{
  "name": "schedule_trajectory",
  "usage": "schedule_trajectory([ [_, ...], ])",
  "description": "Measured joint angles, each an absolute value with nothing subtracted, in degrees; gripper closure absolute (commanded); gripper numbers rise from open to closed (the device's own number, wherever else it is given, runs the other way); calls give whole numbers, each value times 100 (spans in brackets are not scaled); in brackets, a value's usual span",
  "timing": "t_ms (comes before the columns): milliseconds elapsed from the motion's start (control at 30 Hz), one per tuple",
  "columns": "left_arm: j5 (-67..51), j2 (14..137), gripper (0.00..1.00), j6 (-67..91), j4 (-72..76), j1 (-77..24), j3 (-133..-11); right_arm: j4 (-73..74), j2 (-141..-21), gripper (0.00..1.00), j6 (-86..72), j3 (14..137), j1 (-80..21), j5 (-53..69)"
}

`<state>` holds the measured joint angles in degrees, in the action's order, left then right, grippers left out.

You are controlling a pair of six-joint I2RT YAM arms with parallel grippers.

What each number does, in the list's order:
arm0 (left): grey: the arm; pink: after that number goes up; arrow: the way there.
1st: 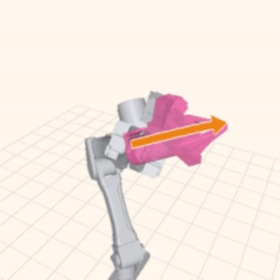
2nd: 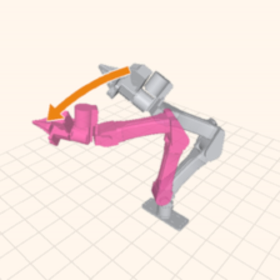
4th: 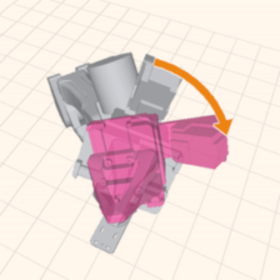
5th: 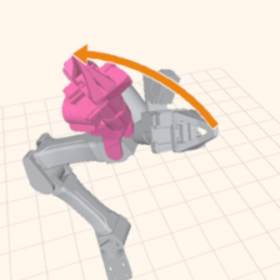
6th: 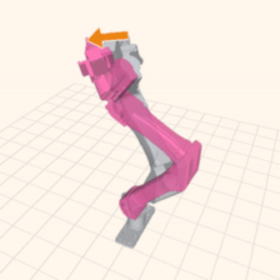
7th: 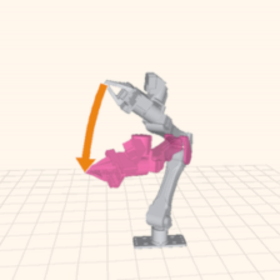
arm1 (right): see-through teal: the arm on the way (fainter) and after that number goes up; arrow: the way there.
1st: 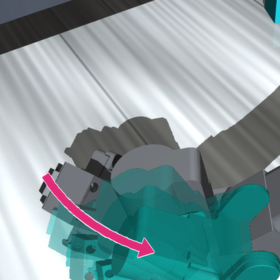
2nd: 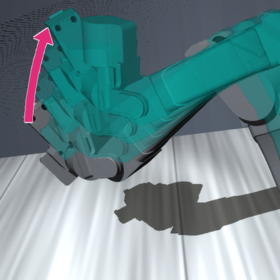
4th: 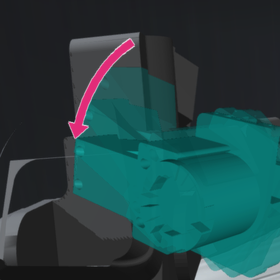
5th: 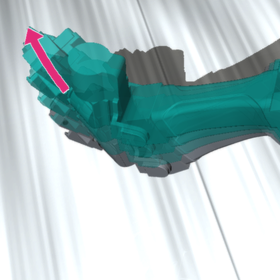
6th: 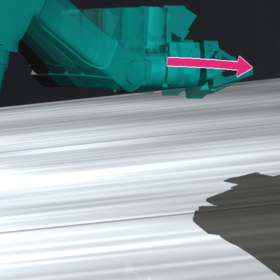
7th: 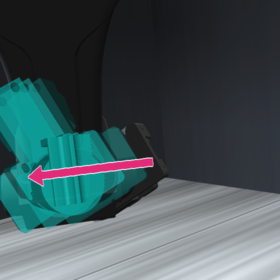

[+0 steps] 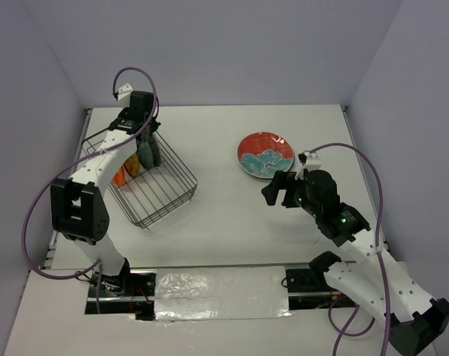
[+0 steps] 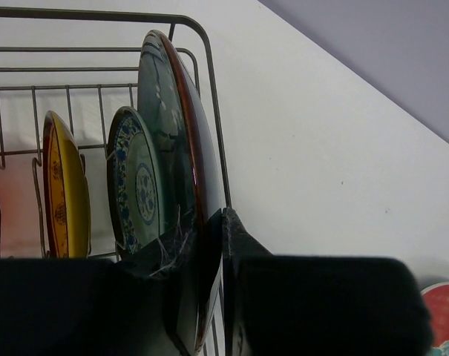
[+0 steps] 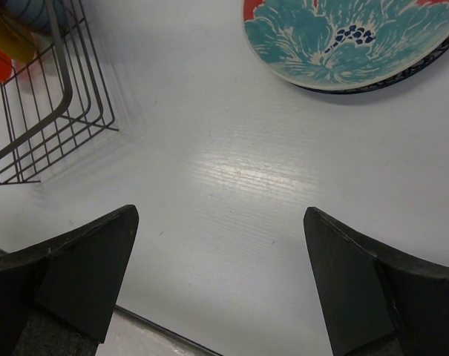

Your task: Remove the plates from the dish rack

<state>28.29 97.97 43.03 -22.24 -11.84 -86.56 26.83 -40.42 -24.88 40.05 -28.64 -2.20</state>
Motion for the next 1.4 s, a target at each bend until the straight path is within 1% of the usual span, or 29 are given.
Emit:
schedule_trajectory([
  [233, 2307, 9367, 100, 4359, -2038, -930, -8211, 2805, -3931, 0, -2486, 4018, -2864, -233],
  [400, 1911, 9159, 100, 4383, -2029, -735, -8182, 2880, -3876, 0, -2486, 4051, -2864, -268],
  [600, 1800, 9139, 100, 4499, -2003, -607, -8187, 2888, -3793, 0, -2486, 4093, -2867, -305],
  [867, 1796, 9139, 100, 4550, -2097, -607, -8403, 3006, -3717, 0, -2491, 4093, -2875, -412],
  [1067, 1741, 9124, 100, 4550, -2078, -602, -8799, 3087, -3651, 0, -2526, 4093, -2875, -449],
  [1267, 1424, 8914, 100, 4543, -1894, -591, -8823, 3175, -3695, 0, -2550, 4156, -2882, -631],
  [1400, 1129, 8790, 100, 4541, -1754, -596, -8823, 3205, -3920, 0, -2534, 4405, -3024, -875],
])
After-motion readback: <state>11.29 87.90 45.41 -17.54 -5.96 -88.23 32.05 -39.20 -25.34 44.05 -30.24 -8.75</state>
